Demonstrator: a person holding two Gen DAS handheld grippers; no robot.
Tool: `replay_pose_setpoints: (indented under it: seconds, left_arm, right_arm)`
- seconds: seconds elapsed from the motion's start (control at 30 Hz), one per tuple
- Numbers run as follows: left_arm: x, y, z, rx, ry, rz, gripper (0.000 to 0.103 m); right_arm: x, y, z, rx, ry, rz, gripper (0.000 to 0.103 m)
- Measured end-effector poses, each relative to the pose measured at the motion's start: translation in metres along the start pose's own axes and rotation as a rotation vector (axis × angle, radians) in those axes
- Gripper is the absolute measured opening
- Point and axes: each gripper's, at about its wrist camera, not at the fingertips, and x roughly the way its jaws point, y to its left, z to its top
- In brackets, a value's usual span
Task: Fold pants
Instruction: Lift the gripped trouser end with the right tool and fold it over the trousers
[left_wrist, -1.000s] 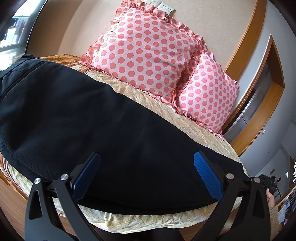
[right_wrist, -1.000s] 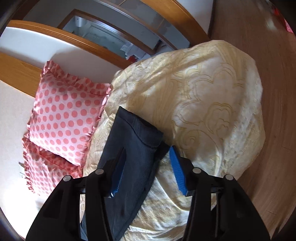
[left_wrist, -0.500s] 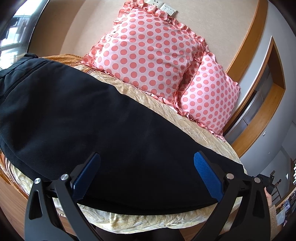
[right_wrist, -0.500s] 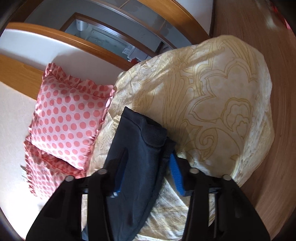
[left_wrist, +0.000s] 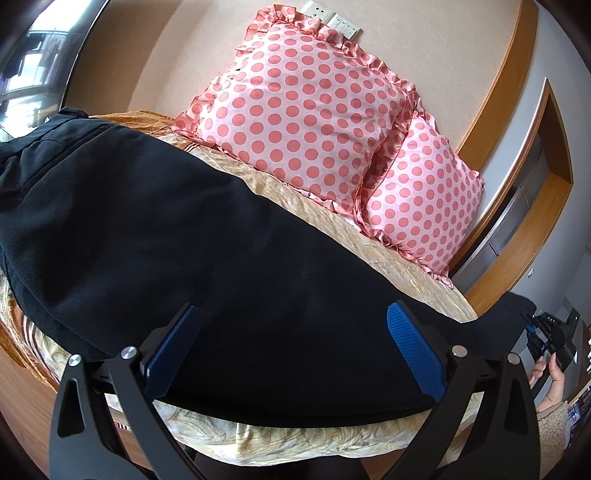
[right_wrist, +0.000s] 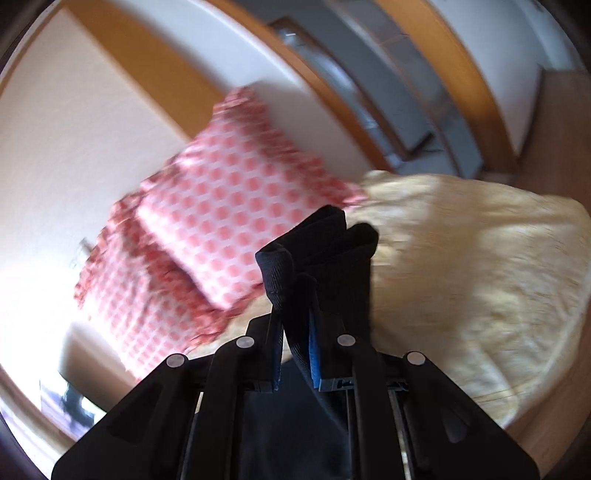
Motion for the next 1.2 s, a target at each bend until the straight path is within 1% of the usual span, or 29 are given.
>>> replay_pose_setpoints:
  seconds: [0.07, 0.1, 0.13, 0.17, 0.2, 0.27, 0.37, 0.5, 0.57, 0.6, 0.67, 0.73, 0.77, 0.8, 0.87, 0.93, 1.03, 1.1, 1.2]
  left_arm:
    - [-0.003, 0.002, 0.001, -0.003, -0.006, 0.003, 0.101]
    - [-0.005, 0.003, 0.000, -0.005, -0.008, 0.005, 0.101]
    - [-0.006, 0.005, 0.000, -0.007, -0.011, 0.007, 0.101]
    - [-0.008, 0.006, 0.000, -0.010, -0.015, 0.011, 0.101]
    - [-0.010, 0.008, 0.000, -0.012, -0.017, 0.014, 0.101]
    - [-0.015, 0.012, 0.000, -0.016, -0.026, 0.023, 0.101]
    - [-0.022, 0.018, 0.000, -0.026, -0.037, 0.036, 0.101]
    - [-0.031, 0.027, 0.001, -0.032, -0.052, 0.055, 0.101]
    - [-0.035, 0.032, 0.002, -0.037, -0.061, 0.064, 0.101]
    - [-0.037, 0.033, 0.002, -0.039, -0.065, 0.066, 0.101]
    - [-0.039, 0.037, 0.004, -0.043, -0.074, 0.074, 0.101]
    - [-0.039, 0.039, 0.004, -0.048, -0.078, 0.076, 0.101]
    - [-0.039, 0.040, 0.004, -0.053, -0.078, 0.075, 0.101]
    - [-0.038, 0.040, 0.004, -0.056, -0.079, 0.073, 0.101]
    - [-0.037, 0.040, 0.005, -0.057, -0.079, 0.074, 0.101]
    - [-0.037, 0.039, 0.005, -0.054, -0.079, 0.074, 0.101]
    - [-0.036, 0.039, 0.005, -0.055, -0.078, 0.080, 0.101]
    - [-0.036, 0.039, 0.005, -0.055, -0.078, 0.082, 0.101]
    - [-0.035, 0.039, 0.006, -0.052, -0.077, 0.088, 0.101]
  right_arm:
    - [0.009, 0.035, -0.010, -0.069, 0.035, 0.063, 0.012]
    - [0.017, 0.059, -0.021, -0.114, 0.067, 0.110, 0.012]
    - [0.023, 0.075, -0.031, -0.144, 0.093, 0.146, 0.012]
    - [0.033, 0.099, -0.046, -0.186, 0.137, 0.192, 0.012]
    - [0.039, 0.113, -0.056, -0.214, 0.165, 0.218, 0.012]
    - [0.056, 0.149, -0.091, -0.298, 0.244, 0.279, 0.012]
    - [0.075, 0.186, -0.145, -0.440, 0.344, 0.309, 0.012]
    - [0.093, 0.203, -0.202, -0.547, 0.462, 0.298, 0.012]
    - [0.092, 0.208, -0.212, -0.598, 0.457, 0.274, 0.012]
    - [0.088, 0.211, -0.214, -0.631, 0.432, 0.267, 0.012]
    - [0.082, 0.216, -0.211, -0.665, 0.401, 0.268, 0.012]
    - [0.074, 0.225, -0.217, -0.728, 0.390, 0.280, 0.012]
    - [0.073, 0.231, -0.224, -0.753, 0.388, 0.285, 0.012]
    - [0.070, 0.235, -0.232, -0.805, 0.387, 0.289, 0.012]
    - [0.072, 0.240, -0.247, -0.872, 0.386, 0.276, 0.012]
    - [0.071, 0.239, -0.251, -0.881, 0.382, 0.273, 0.012]
    - [0.071, 0.244, -0.243, -0.812, 0.363, 0.294, 0.012]
    - [0.069, 0.250, -0.245, -0.832, 0.341, 0.300, 0.012]
    - [0.076, 0.256, -0.252, -0.810, 0.377, 0.308, 0.013]
